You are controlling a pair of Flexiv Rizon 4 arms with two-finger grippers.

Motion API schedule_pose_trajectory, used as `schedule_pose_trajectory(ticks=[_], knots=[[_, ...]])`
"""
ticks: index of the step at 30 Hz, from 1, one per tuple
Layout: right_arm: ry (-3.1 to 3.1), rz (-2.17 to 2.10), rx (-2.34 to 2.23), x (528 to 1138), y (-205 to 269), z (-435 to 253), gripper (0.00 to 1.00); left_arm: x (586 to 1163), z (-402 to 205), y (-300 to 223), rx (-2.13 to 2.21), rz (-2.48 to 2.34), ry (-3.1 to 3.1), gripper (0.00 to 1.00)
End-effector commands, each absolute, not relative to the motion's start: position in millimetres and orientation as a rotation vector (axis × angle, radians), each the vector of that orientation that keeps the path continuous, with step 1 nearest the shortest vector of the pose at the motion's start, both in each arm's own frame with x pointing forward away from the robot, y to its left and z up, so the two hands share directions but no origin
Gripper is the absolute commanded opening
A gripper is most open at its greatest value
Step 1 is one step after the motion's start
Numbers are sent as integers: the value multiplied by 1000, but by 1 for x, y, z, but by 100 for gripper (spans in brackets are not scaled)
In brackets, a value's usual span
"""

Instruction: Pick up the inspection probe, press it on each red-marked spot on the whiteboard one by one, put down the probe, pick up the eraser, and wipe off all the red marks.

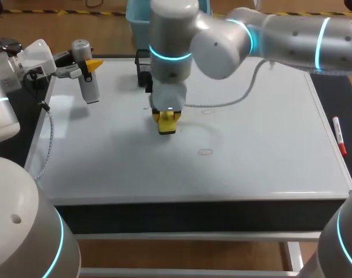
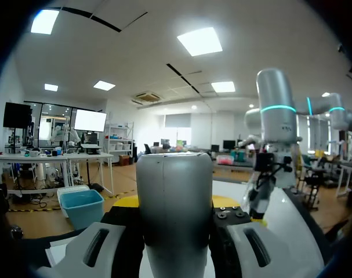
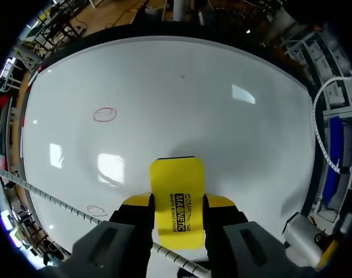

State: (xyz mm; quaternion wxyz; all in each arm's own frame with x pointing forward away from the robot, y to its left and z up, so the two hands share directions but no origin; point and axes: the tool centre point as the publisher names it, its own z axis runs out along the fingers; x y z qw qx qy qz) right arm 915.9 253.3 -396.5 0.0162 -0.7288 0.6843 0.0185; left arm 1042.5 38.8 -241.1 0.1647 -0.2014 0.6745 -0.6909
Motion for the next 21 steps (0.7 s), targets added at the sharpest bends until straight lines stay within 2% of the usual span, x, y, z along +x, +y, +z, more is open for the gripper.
schedule_pose_trajectory(ticks=[1,21], knots=[[2146,27,-2309,921,265,-406,0,1043,-240,38,-574,-1967,1920,0],[2110,56,-2371,917,270,-425,0,1043,-240,38,-574,-1967,1920,0]])
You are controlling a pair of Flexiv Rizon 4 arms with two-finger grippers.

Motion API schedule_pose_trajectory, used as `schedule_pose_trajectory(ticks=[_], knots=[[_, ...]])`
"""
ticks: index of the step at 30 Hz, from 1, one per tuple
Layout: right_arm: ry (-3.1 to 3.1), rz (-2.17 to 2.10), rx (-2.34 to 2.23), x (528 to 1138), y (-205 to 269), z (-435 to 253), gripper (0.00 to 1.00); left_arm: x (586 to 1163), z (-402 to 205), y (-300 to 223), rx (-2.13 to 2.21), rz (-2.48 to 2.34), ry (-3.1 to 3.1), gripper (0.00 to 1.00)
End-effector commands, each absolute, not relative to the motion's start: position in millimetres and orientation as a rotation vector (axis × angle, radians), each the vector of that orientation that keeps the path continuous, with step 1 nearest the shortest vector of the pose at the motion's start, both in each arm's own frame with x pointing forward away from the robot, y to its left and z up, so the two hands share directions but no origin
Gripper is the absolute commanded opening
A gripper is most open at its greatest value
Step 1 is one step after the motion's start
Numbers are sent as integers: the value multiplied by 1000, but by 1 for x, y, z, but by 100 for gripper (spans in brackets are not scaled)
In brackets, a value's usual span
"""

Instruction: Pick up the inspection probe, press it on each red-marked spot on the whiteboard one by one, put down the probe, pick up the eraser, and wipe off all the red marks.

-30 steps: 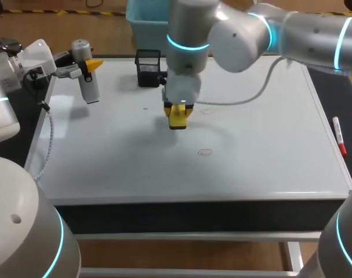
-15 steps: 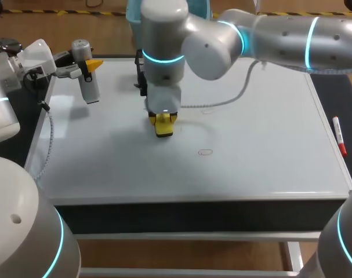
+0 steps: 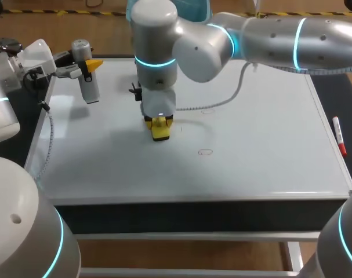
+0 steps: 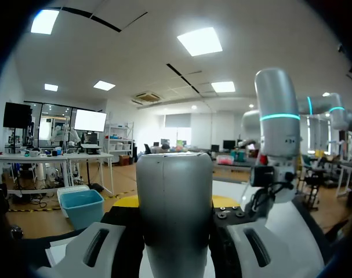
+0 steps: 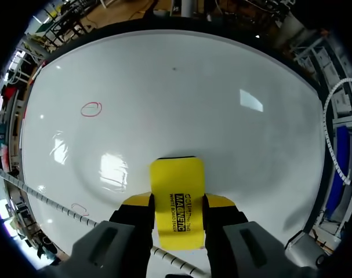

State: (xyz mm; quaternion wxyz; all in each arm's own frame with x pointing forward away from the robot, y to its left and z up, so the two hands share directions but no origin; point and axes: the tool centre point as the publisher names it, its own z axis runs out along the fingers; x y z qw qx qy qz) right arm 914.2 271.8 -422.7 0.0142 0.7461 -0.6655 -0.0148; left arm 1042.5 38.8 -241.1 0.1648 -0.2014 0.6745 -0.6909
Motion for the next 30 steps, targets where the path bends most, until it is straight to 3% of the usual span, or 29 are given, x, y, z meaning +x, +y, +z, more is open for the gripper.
schedule_pose_trajectory(ticks=[1,30], knots=[[-2068,-57,2317,917,269,-426,0,1043,-240,38,-574,-1967,1920,0],[-2259,12,2112,930,177,-421,0,1043,-240,38,-574,-1967,1920,0]])
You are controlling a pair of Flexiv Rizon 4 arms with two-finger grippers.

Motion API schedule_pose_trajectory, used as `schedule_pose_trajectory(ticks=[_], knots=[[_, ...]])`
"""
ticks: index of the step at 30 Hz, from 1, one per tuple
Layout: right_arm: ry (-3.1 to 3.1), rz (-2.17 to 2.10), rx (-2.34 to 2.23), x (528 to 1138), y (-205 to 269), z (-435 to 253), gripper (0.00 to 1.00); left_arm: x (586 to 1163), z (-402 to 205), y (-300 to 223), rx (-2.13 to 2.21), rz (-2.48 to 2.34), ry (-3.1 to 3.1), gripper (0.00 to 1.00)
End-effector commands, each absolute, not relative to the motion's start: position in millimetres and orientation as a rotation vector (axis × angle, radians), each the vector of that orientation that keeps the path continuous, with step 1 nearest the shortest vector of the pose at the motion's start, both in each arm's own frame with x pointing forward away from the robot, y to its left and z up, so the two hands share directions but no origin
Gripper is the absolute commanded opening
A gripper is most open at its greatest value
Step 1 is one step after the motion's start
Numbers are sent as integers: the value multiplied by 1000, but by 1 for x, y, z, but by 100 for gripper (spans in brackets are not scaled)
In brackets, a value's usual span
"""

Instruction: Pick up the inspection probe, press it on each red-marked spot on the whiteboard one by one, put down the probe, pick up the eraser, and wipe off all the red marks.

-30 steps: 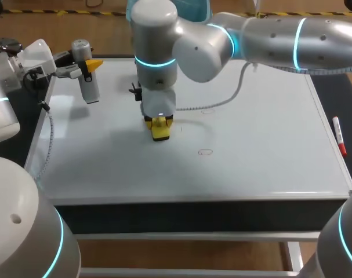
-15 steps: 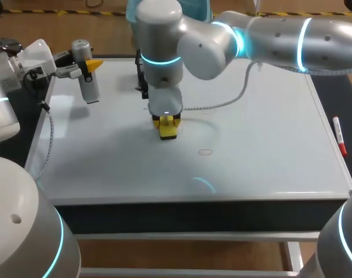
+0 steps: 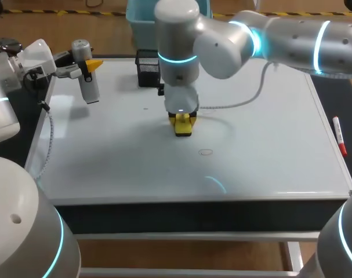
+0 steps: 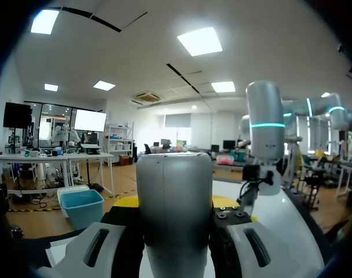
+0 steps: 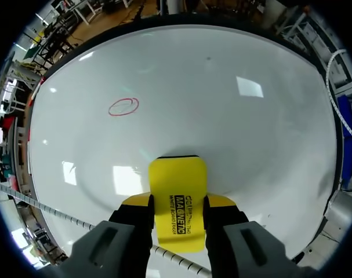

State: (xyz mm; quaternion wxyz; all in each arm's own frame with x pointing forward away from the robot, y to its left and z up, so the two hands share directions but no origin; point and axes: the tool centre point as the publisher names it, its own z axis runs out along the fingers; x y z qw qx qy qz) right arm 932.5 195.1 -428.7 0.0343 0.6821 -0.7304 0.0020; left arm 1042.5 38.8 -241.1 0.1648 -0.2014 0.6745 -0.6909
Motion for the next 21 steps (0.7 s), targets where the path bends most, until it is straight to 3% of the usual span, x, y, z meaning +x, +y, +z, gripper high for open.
schedule_pose_trajectory(ticks=[1,21], knots=[[-2258,21,2111,932,174,-417,0,1043,-240,38,-574,-1967,1920,0],[-2344,-31,2024,959,95,-372,0,1043,-240,38,-574,-1967,1920,0]])
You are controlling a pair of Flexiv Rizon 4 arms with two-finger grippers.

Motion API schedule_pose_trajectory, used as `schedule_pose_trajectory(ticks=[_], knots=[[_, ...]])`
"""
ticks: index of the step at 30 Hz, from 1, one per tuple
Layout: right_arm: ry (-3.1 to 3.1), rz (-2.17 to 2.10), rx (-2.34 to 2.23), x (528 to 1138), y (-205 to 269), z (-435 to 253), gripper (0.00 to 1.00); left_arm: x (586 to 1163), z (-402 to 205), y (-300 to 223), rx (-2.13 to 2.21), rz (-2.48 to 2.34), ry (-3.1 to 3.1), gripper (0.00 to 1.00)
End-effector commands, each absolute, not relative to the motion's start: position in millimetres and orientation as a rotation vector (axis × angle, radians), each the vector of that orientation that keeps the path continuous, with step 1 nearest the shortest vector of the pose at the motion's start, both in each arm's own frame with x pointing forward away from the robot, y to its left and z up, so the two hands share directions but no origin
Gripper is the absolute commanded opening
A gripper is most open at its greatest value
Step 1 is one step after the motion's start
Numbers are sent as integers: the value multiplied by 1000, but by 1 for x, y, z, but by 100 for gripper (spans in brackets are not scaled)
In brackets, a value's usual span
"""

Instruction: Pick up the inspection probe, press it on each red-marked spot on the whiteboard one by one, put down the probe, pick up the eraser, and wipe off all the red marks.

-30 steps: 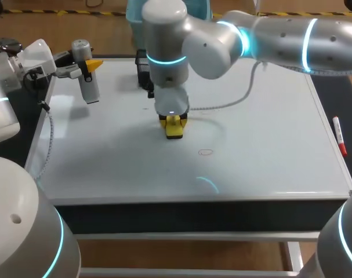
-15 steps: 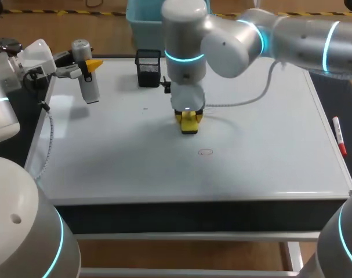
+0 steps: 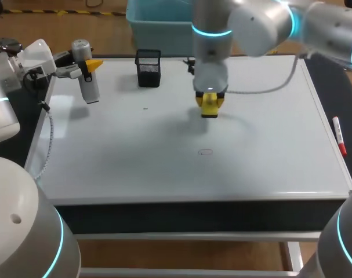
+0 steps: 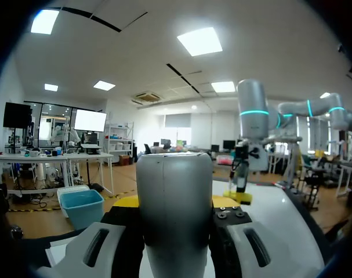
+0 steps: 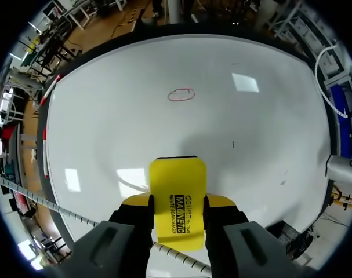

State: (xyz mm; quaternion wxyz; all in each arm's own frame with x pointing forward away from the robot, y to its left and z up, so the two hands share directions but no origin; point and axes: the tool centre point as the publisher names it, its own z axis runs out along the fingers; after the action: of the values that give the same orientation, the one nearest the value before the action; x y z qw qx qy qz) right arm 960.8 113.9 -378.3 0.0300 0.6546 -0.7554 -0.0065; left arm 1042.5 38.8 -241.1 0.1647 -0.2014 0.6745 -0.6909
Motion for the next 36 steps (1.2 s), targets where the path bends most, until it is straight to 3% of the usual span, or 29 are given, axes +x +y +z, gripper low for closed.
schedule_pose_trajectory(ticks=[1,36], knots=[[-2346,-30,2022,959,92,-371,0,1043,-240,38,-574,-1967,1920,0],[-2656,-14,1545,973,-103,-376,0,1043,-240,38,-574,-1967,1920,0]])
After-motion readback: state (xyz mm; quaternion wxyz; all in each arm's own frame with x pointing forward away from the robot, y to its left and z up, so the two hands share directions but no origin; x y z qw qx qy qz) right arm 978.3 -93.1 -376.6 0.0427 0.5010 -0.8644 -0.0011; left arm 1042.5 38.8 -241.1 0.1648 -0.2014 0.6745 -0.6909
